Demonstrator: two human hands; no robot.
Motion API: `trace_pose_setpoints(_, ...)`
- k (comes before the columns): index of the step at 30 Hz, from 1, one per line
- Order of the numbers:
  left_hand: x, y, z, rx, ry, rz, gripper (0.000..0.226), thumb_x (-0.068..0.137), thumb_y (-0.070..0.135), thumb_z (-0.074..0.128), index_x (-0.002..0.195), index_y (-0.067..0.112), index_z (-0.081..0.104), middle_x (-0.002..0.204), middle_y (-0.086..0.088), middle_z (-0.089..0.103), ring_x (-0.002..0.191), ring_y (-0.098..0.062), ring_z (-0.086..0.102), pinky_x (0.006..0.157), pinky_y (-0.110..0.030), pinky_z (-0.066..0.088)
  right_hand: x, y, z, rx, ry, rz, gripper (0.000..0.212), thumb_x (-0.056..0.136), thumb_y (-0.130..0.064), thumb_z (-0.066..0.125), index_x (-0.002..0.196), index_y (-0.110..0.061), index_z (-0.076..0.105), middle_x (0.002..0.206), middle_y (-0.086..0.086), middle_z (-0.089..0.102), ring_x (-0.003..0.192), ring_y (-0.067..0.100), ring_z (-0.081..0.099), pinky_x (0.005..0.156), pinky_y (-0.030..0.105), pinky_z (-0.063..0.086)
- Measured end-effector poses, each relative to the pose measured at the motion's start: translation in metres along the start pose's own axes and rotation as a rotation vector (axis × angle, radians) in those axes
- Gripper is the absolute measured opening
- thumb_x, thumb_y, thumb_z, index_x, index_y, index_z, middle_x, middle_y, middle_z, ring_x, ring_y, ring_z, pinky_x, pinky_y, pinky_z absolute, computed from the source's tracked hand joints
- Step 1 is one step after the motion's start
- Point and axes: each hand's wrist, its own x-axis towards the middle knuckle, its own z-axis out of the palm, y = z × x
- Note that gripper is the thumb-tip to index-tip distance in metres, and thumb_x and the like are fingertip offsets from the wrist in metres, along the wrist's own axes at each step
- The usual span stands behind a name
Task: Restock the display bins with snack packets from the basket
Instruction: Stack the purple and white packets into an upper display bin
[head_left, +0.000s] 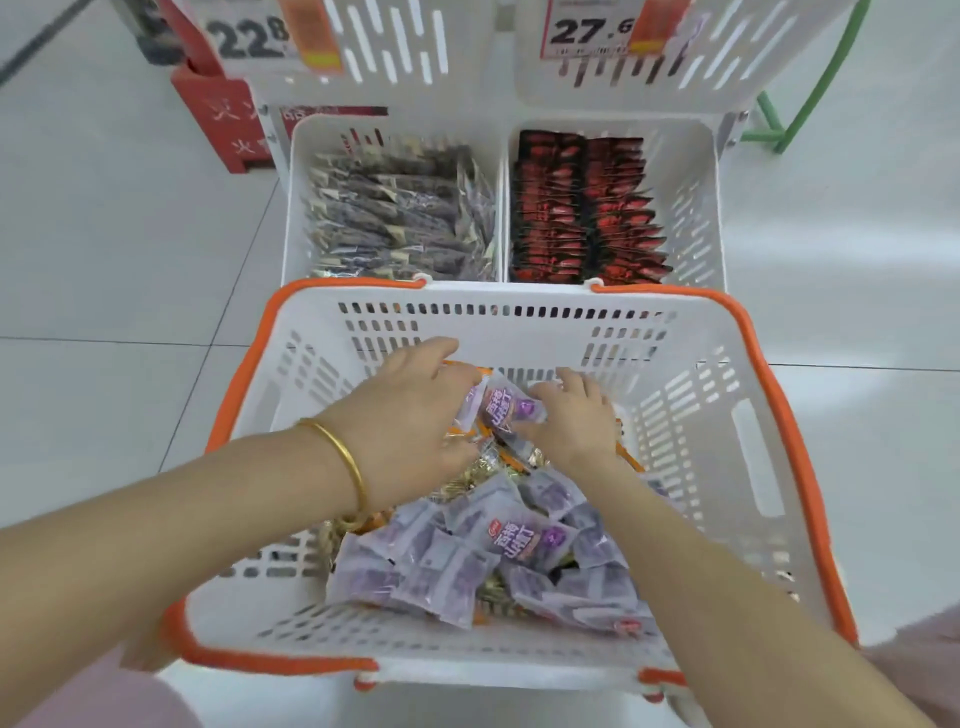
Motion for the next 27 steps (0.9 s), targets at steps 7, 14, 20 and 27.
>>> trace_pose_setpoints(7,0.008,0.003,0.008,-0.001,-0.05,0.01,0.058,0.094,0.036,0.047,0.144,0.021,0.022,0.155,0.003,-0.006,0.142,-0.014,0.0,0.112,-0.026,0.015,0.038,0.013,0.005,-0.013,-0.214,-0.069,0.038,0.086,-0.049,0.058,0.118,-0.028,0.057,0.131,0.006,0.047,0.125,0.03,0.034,0.1,0.045,0.039)
trace_pose_setpoints(14,0.009,0.004,0.012,-0.011,-0.069,0.012,0.058,0.095,0.036,0.048,0.145,0.022,0.021,0.155,0.005,-0.005,0.142,-0.014,0.002,0.112,-0.028,0.017,0.036,0.025,0.02,0.008,-0.165,-0.01,0.018,0.093,-0.02,0.055,0.09,-0.009,0.069,0.103,0.006,0.04,0.112,0.029,0.043,0.085,0.034,0.041)
trace_pose_setpoints(20,0.013,0.003,0.016,-0.095,-0.064,-0.032,0.059,0.092,0.034,0.052,0.143,0.019,0.026,0.152,-0.001,0.012,0.14,-0.018,0.016,0.11,-0.028,0.021,0.021,0.027,-0.001,0.179,0.151,0.005,0.02,0.091,-0.008,0.053,0.082,-0.002,0.07,0.093,0.004,0.051,0.095,0.023,0.048,0.072,0.028,0.037)
trace_pose_setpoints(27,0.036,0.008,0.01,-1.063,0.073,-0.407,0.035,0.092,0.036,0.056,0.103,0.005,0.043,0.091,-0.009,0.055,0.072,-0.02,0.058,0.067,-0.025,0.055,-0.039,-0.016,-0.095,0.569,0.354,-0.122,0.015,0.087,-0.016,0.064,0.081,-0.008,0.074,0.085,0.001,0.062,0.083,0.014,0.051,0.069,0.022,0.033)
